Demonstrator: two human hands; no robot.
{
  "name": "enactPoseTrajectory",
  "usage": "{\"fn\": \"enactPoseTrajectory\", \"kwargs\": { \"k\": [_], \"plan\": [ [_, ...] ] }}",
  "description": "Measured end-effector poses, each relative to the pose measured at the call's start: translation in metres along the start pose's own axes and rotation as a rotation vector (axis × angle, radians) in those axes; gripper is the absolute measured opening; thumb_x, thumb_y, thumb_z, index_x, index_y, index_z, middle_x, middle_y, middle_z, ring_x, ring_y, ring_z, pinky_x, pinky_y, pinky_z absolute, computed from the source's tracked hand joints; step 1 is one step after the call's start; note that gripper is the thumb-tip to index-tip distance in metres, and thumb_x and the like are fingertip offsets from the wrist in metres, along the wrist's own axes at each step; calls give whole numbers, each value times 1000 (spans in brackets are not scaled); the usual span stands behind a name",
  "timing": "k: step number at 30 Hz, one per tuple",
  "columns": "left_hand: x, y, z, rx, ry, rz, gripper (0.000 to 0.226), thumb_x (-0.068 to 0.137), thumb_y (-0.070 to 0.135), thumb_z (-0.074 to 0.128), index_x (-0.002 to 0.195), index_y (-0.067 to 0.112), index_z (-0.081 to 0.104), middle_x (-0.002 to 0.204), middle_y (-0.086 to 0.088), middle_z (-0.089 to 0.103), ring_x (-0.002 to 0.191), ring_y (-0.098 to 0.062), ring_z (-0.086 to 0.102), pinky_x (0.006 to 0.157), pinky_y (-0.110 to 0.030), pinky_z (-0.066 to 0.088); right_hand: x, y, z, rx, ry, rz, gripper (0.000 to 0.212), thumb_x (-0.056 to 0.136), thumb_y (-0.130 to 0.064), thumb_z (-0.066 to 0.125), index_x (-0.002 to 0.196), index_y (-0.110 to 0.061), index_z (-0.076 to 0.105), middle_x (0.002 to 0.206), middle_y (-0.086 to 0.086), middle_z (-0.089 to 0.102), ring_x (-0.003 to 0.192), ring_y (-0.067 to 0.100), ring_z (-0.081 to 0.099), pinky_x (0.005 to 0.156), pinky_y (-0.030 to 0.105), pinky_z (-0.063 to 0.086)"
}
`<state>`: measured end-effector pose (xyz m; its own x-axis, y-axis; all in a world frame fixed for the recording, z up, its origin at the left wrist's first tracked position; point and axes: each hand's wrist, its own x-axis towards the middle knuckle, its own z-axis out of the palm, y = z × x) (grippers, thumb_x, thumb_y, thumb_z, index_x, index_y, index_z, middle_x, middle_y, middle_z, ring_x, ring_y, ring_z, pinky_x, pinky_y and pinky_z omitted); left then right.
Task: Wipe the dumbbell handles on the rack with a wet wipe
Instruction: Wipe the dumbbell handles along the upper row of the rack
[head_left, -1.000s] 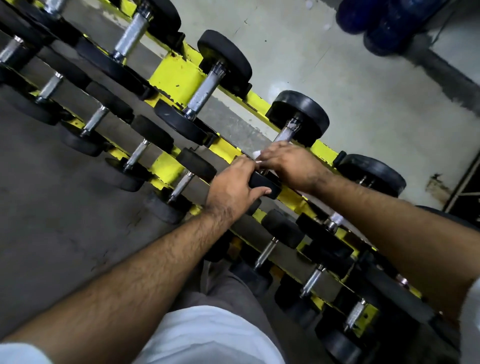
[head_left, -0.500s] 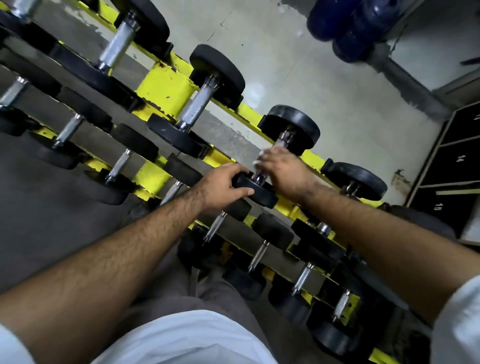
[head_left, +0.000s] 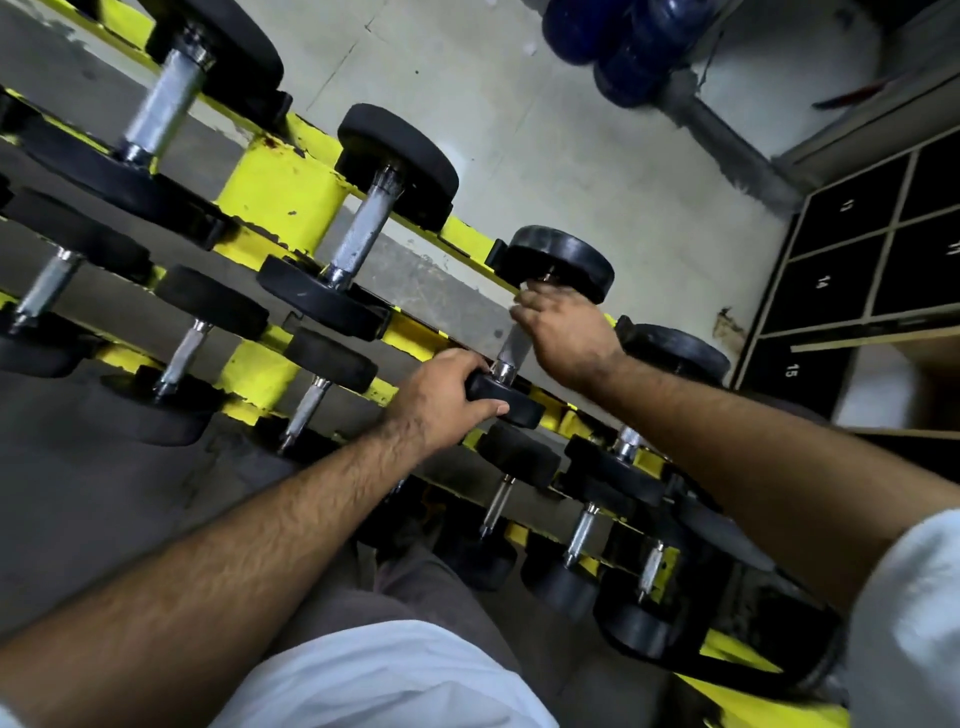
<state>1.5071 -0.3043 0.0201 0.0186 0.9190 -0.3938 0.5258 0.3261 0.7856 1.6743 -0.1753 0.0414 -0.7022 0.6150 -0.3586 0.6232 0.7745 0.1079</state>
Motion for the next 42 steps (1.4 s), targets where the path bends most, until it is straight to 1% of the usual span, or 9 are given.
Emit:
{"fn": "enactPoseTrajectory", "kwargs": {
  "k": [10,14,17,19,23,27,32,35,42],
  "plan": [
    [-3,8,6,44,15,-2,47,80,50,76,113,21,60,109,6,56,96,-15,57,74,-29,44,8,-19,-4,-59,-145,-104,27,93,-28,51,110,-23,72,110,-2,70,113,20,58,108,37,39],
    [-4,7,4,28,7,-4,48,80,51,76,114,21,61,108,6,56,97,-16,58,78,-31,49,16,-4,-11,-33,-89,44,26,91,-22,52,108,-24,72,108,-3,69,109,20,59,98,36,43],
    [-3,4,2,-7,2,3,49,80,49,76,117,21,61,111,6,57,100,-16,58,82,-31,49,4,-26,-1,15,-191,-192,20,88,-26,60,102,-26,73,100,-6,71,102,19,60,99,41,42],
    [-4,4,2,-14,2,9,50,80,49,77,118,21,61,112,6,58,101,-16,58,83,-32,50,-3,-20,-4,109,-226,-312,26,85,-22,65,109,-26,73,110,-7,72,108,17,60,100,39,44],
    [-4,3,2,-16,11,15,50,79,49,77,118,21,61,111,6,58,100,-15,58,82,-30,49,3,-2,-6,52,-101,-74,32,90,-13,59,116,-26,73,119,-5,70,119,18,57,108,41,41],
    [-2,1,0,-4,1,15,50,78,50,77,117,22,63,110,7,58,99,-13,57,81,-31,49,-12,-20,3,82,-189,-318,37,87,-22,66,123,-26,69,128,-2,67,123,21,55,111,41,39],
    [-1,-2,-1,-12,1,21,49,77,50,78,114,23,64,108,9,59,97,-12,57,83,-33,52,-11,-3,4,15,-50,128,58,97,-10,44,153,-19,36,161,7,32,150,24,25,122,41,20],
    [3,-6,-6,-15,-24,16,49,75,48,80,113,22,65,107,8,60,99,-14,59,85,-33,52,-22,-20,17,85,-91,-104,57,95,-17,42,152,-18,40,160,8,33,150,25,24,124,39,14],
    [9,-13,-10,-98,-67,-25,45,72,41,85,110,23,68,106,8,63,92,-7,59,76,-23,50,-16,2,25,194,105,36,50,94,-7,52,144,-18,51,152,6,46,144,28,37,115,48,36]
  ]
}}
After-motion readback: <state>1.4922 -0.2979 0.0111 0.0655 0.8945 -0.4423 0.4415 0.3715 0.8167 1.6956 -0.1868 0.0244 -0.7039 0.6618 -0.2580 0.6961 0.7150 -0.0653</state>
